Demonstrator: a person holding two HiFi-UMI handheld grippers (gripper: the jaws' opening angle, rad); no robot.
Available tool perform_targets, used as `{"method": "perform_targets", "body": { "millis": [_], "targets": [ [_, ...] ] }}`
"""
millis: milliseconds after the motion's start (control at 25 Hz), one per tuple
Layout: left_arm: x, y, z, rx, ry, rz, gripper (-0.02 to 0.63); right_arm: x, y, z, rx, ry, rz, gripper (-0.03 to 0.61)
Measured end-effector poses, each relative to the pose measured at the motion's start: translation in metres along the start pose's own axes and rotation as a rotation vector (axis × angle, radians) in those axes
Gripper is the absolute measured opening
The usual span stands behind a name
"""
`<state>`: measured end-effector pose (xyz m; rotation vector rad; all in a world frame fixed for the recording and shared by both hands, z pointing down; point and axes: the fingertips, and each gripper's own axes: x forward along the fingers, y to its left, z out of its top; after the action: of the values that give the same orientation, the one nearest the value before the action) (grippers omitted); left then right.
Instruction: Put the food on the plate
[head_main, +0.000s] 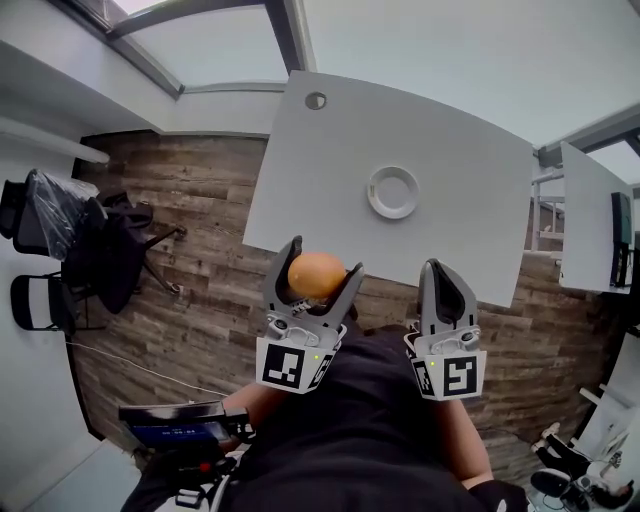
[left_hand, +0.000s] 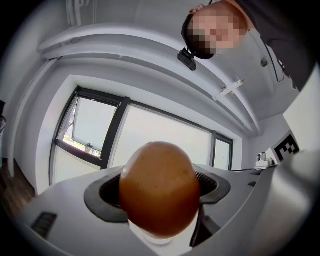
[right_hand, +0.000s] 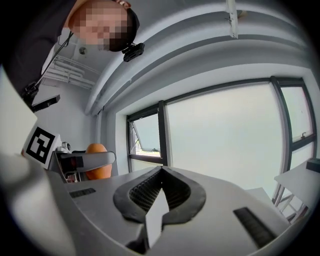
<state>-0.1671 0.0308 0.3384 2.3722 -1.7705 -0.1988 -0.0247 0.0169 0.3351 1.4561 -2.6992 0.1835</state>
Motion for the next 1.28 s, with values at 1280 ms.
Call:
{"method": "perform_targets", "body": {
  "millis": [1280],
  "targets": [
    [0.081, -0.049, -0.049, 0.031, 0.101, 0.002, 0.379, 0.016, -0.054, 0.037, -0.001, -0.130, 0.111, -0.003]
  ]
}}
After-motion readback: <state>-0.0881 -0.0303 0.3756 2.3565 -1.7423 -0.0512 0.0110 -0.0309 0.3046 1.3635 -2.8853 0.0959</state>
